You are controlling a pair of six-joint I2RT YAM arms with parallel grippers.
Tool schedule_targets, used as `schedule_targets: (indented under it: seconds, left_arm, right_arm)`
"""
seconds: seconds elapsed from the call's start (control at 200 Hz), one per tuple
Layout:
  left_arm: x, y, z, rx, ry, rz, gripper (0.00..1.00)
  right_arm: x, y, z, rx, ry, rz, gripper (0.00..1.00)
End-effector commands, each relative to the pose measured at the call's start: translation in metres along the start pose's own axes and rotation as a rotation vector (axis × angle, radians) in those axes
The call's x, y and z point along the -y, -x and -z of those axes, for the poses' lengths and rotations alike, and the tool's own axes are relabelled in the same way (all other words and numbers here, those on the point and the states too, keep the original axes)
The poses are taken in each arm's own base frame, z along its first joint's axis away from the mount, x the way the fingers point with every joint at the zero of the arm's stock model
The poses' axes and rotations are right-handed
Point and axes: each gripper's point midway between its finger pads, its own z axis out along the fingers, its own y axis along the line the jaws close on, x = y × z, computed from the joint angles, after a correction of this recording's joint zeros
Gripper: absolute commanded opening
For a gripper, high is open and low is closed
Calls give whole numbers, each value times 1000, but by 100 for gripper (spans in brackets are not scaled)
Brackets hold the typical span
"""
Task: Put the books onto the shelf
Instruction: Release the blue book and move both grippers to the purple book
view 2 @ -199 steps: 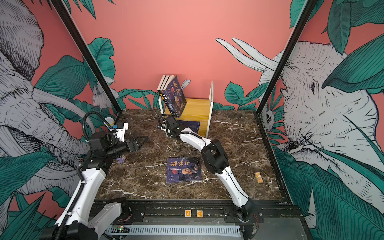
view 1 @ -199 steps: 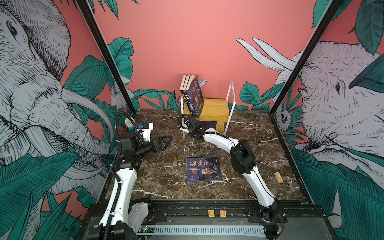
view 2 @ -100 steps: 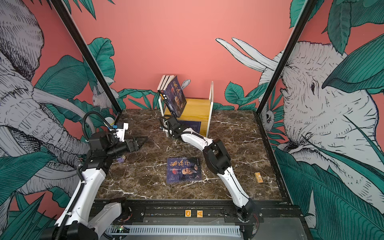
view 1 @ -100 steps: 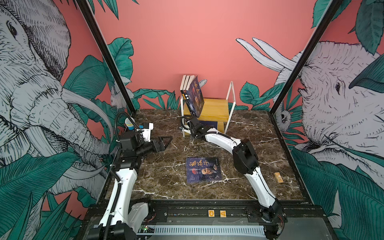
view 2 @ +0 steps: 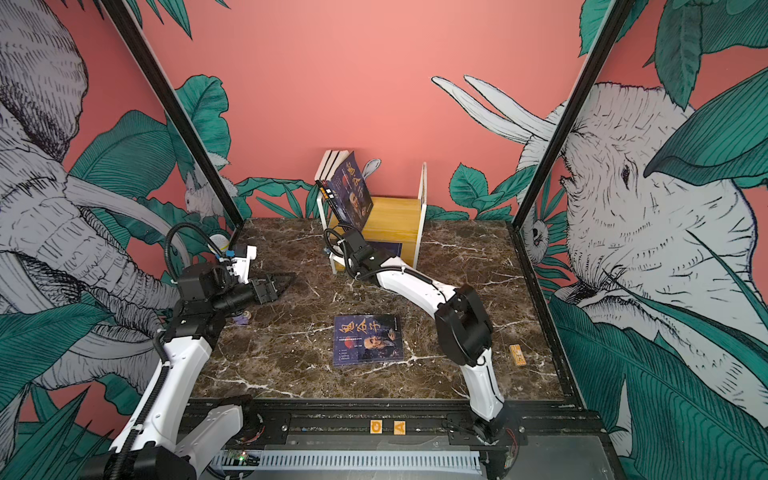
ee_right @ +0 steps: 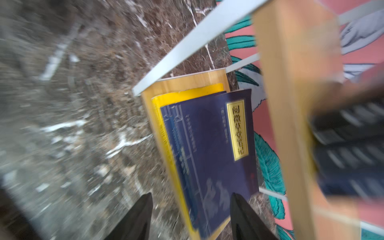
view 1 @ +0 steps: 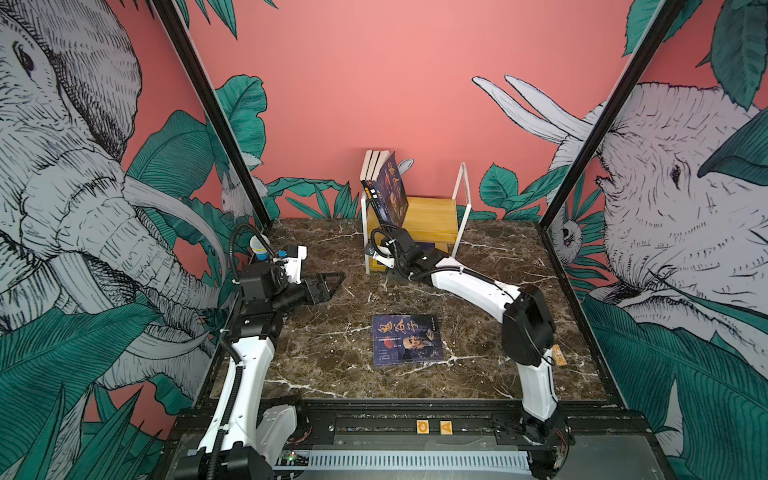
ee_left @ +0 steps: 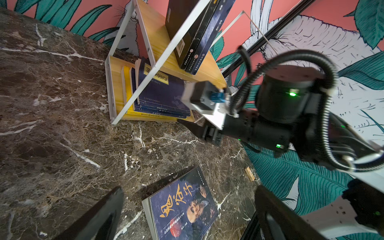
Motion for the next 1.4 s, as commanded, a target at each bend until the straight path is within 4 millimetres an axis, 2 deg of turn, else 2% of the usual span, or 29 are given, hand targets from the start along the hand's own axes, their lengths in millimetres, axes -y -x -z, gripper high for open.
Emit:
schedule_targets:
  seconds: [0.0, 0.135, 0.15, 0.18, 0.21, 0.3, 0.37, 0.435, 0.49, 0.605, 0.73, 0.85, 1.06, 1.24, 1.395]
  left_arm:
    - [-5, -10, -5, -28, 21, -19, 99]
    - [-7, -27, -14, -117, 56, 25, 96]
    - [-7, -29, -16, -128, 58, 32, 95]
    - [-8, -35, -18, -151, 65, 45, 93]
    - [-9, -41, -20, -174, 71, 57, 91]
    - [-15, -66, -26, -257, 94, 94, 86]
    - [-18, -89, -31, -346, 90, 141, 84]
    - [-18, -109, -37, -412, 66, 177, 81]
    - [-20, -120, -43, -435, 57, 198, 79]
    - [-26, -144, -53, -479, 46, 262, 74]
    - [-29, -169, -63, -538, 28, 282, 71]
    - [-33, -186, -70, -596, 33, 311, 70]
    - [-41, -199, -85, -638, 48, 343, 68]
    - [-39, -211, -101, -698, 39, 338, 65]
    - [-44, -218, -103, -724, 59, 365, 63]
  right_arm:
    - [-7, 4, 43, 83, 19, -174, 66]
    - [-15, -26, 81, 71, 8, -389, 69]
    - [-21, -34, 78, 48, 11, -409, 69]
    - [-14, -37, 95, 69, -3, -475, 69]
    - [-23, -52, 97, 40, 7, -520, 69]
    - [-33, -86, 110, -28, -2, -652, 69]
    - [-43, -115, 115, -98, -15, -755, 67]
    - [-63, -136, 117, -144, 24, -831, 65]
    - [-80, -148, 116, -164, 70, -891, 62]
    - [-101, -179, 117, -231, 70, -1038, 60]
    - [-126, -200, 114, -282, 121, -1133, 59]
    - [-141, -217, 107, -350, 131, -1164, 59]
    - [-162, -228, 92, -407, 175, -1199, 55]
    - [-180, -220, 78, -397, 251, -1243, 49]
    - [-198, -212, 69, -423, 337, -1271, 43]
